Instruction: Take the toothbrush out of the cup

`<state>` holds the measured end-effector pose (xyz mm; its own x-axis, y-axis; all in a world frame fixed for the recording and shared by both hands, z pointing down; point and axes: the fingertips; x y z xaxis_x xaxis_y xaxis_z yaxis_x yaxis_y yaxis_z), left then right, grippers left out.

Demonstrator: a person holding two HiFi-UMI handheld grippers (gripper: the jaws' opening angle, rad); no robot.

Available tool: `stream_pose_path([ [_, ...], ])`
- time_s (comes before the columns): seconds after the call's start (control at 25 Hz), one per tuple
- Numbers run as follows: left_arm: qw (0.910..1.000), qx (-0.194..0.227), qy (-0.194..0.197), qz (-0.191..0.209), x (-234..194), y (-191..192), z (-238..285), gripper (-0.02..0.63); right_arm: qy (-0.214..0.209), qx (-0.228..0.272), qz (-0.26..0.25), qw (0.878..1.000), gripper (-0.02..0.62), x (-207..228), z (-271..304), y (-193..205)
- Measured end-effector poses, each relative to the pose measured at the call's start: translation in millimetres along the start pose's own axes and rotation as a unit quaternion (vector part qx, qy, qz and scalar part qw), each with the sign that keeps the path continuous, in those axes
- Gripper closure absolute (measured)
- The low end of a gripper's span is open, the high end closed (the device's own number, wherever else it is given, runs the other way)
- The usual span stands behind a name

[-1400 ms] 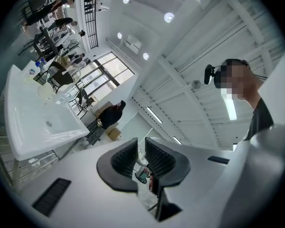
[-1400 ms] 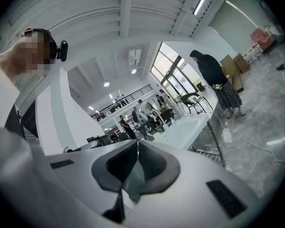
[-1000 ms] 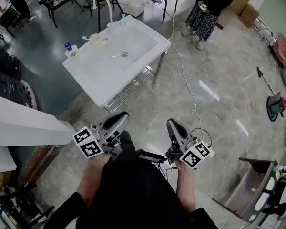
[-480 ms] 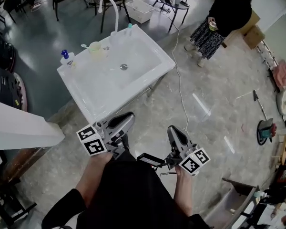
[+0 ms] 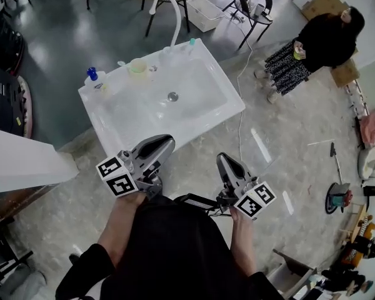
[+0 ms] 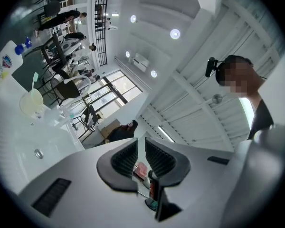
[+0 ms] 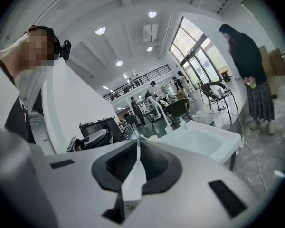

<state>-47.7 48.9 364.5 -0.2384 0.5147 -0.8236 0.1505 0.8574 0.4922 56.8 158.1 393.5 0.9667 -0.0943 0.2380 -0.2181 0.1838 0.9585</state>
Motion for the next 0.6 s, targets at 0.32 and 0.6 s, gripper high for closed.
stream_pose_path([
  [0.32,0.9966,0.065,-0.05,0.011,-27,-48,-10,0.555,-0.077,-0.028,-0.003,0.997,0.588,17,77,-14],
  [0.6,0.9832,0.13,-0.121,0.043,-59,-72,1,0.555,-0.161,-0.036,-0.004,0.986,0.588,63,134,-23],
])
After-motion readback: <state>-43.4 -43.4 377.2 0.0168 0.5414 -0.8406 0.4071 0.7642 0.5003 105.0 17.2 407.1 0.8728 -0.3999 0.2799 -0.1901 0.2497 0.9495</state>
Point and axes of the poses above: the fingertips, and each gripper's own axes: z forward along the fingers, x to its right, y out of its underside, and after that the axes turned 13 degrees about -z, right-handed
